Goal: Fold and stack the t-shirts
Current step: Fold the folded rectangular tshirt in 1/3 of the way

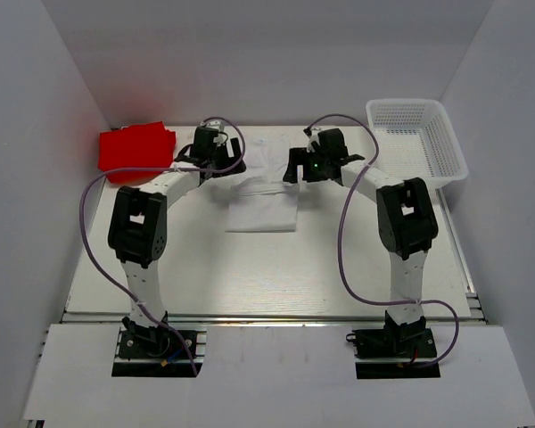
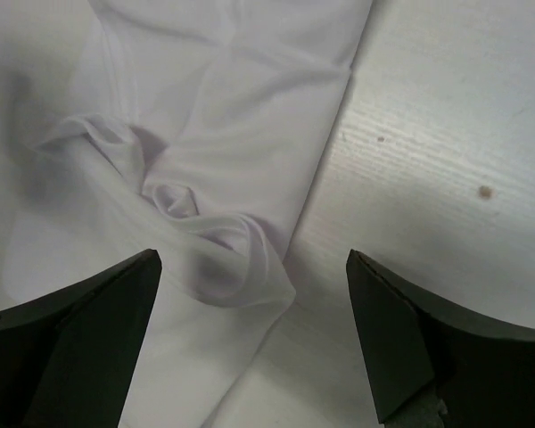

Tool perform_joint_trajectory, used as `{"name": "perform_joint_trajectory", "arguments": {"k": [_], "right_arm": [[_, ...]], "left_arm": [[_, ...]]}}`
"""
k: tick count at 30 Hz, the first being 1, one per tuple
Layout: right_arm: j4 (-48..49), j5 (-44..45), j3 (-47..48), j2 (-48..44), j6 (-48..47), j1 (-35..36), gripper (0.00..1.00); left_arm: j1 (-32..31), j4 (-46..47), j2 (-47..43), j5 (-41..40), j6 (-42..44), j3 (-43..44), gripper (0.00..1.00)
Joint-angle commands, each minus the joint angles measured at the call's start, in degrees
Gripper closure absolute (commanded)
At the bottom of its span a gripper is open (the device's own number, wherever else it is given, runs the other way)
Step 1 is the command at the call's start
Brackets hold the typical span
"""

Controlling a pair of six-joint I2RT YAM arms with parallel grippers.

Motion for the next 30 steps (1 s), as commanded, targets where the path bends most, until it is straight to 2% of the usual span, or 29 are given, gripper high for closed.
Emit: {"name": "perform_joint_trajectory", "arguments": {"k": [1,3,6,8,11,14,18,20,24,25,30], "right_arm": [[0.0,0.3,4.2,-5.8,-3.8,-0.3,0.1],[1.3,0.1,-1.3,-9.4,-3.7,0.2,0.1],[4.3,-5.6,-11.3,-15.2,-3.2,1.0,0.1],[4.4,-10.4,-13.7,-16.5,-4.5,2.8,0.1],[3.8,-11.8,-13.4,-15.0,-6.0,5.7,0.1],[1.9,-12.2,-9.3,-11.1,-7.3,8.0,0.1],[1.5,-12.0,-4.3,-5.1,-8.2,10.2,0.1],[1.7,-11.7,-1.8,-1.2,-8.0,11.0,0.1],[4.3,-10.2,1.6,2.7,-4.1,11.4,0.1],[8.6,-10.1,2.4,3.3,-2.7,11.1,0.1],[16.4,-7.7,3.2,5.0,-1.0,11.0,0.1]], "left_arm": [[0.5,-0.6,-7.3,0.6,0.7,-1.5,0.0],[-0.5,1.5,-11.0,1.7,0.0,-6.3,0.0],[-1.1,3.7,-18.4,5.7,-1.8,-18.7,0.0],[-1.1,5.9,-21.8,8.1,-2.3,-23.4,0.0],[-1.1,7.2,-28.1,10.2,-2.9,-31.3,0.0],[-1.1,7.2,-34.9,10.2,-3.4,-39.1,0.0],[-1.1,6.6,-42.2,11.0,-1.6,-43.7,0.0],[-1.1,11.5,-43.9,12.3,-0.1,-46.2,0.0],[-1.1,17.7,-42.7,20.7,2.2,-46.1,0.0],[-1.1,18.5,-41.3,21.6,2.2,-46.1,0.0],[-1.1,19.0,-37.9,21.7,3.2,-45.4,0.0]]}}
